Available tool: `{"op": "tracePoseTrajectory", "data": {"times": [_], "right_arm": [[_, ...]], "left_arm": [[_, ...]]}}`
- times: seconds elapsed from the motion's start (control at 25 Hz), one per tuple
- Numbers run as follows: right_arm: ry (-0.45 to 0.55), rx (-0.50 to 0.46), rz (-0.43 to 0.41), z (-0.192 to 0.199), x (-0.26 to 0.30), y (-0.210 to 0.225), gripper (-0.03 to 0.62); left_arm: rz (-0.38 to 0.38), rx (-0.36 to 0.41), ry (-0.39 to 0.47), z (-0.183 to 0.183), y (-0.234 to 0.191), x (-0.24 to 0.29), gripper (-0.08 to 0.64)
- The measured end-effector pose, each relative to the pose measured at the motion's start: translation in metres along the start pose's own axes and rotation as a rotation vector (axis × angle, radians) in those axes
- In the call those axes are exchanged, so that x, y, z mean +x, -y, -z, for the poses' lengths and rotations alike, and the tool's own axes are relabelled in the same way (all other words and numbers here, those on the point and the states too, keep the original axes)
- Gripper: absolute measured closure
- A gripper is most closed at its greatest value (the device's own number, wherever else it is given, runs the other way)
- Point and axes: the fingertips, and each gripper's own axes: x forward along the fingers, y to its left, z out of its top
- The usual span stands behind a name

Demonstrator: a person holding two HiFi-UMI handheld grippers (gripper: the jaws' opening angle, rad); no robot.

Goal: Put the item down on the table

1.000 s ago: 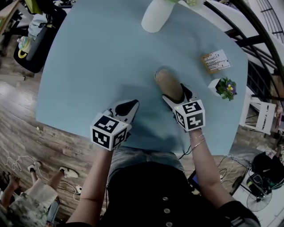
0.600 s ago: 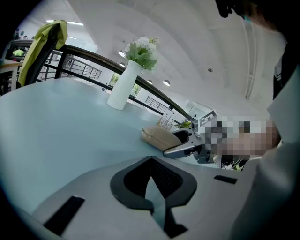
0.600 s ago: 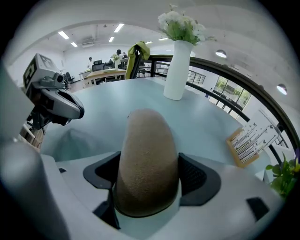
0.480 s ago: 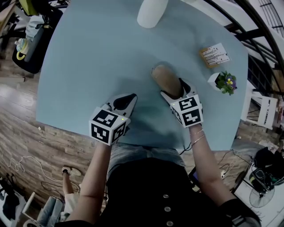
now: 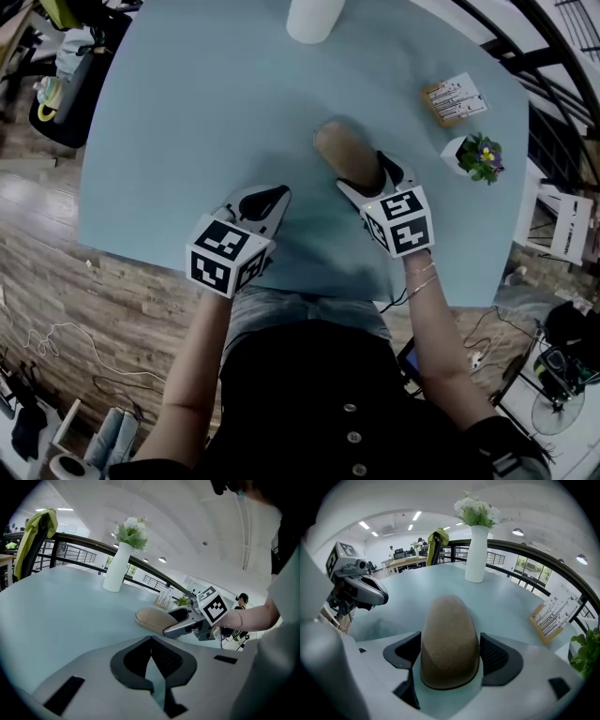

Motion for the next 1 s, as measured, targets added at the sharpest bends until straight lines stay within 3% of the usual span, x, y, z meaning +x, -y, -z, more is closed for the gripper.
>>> {"op": "tracePoseTrajectory", "data": {"times": [0.32,0.68,1.0], "right_arm": [[0.078,0.034,-0.046,-0.012,-0.019,-0.002,0.206],[0.254,0.104,-0.075,-0.04,-0.07,-0.008,0.212],[0.37,0.193,-0.036,-0.052,-0.097,-0.008,0.267]], "left_arm": [[0.008,0.081,0.018,-0.024,0.019,-0.001,0.541],[0.028,0.165,0.022,-0.04,0.051,-0.012,0.541],[0.073,0.207,0.023,-0.048,0.075,-0.007,0.541]]}}
